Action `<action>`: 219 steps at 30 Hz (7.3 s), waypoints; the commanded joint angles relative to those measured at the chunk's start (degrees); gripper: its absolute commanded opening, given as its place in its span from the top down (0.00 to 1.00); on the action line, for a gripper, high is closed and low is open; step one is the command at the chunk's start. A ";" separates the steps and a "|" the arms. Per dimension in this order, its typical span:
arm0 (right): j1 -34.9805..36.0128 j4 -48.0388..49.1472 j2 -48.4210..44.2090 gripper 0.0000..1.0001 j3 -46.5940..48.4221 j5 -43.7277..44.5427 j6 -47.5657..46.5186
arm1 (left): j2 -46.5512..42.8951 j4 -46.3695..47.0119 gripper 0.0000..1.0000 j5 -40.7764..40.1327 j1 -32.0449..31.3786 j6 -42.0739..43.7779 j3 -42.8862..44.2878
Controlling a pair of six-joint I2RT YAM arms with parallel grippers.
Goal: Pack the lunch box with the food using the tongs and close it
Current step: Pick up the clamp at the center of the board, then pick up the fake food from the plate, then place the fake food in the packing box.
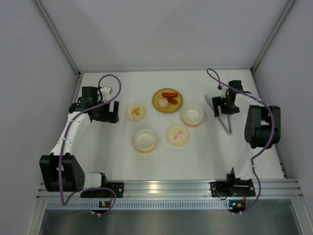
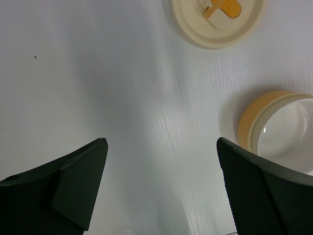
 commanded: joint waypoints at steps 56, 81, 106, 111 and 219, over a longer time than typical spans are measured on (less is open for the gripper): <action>-1.06 -28.18 -5.50 0.41 21.09 -15.29 -7.79 | 1.54 1.63 0.02 2.66 -0.10 -1.77 2.63; 19.66 -27.39 -10.52 0.51 27.15 -17.58 -18.86 | 1.09 0.93 0.02 2.84 -0.10 -1.33 2.98; 26.10 -26.07 6.45 0.48 38.14 -18.54 -13.33 | 3.03 0.67 0.02 2.31 -0.10 -0.72 3.77; 26.36 -25.89 7.77 0.48 38.05 -19.07 -12.98 | 3.29 0.75 0.02 2.05 -0.01 -0.63 3.60; 55.28 -17.02 -12.01 1.00 12.21 -7.73 -16.14 | 3.91 -3.29 0.02 8.02 7.46 -0.90 5.36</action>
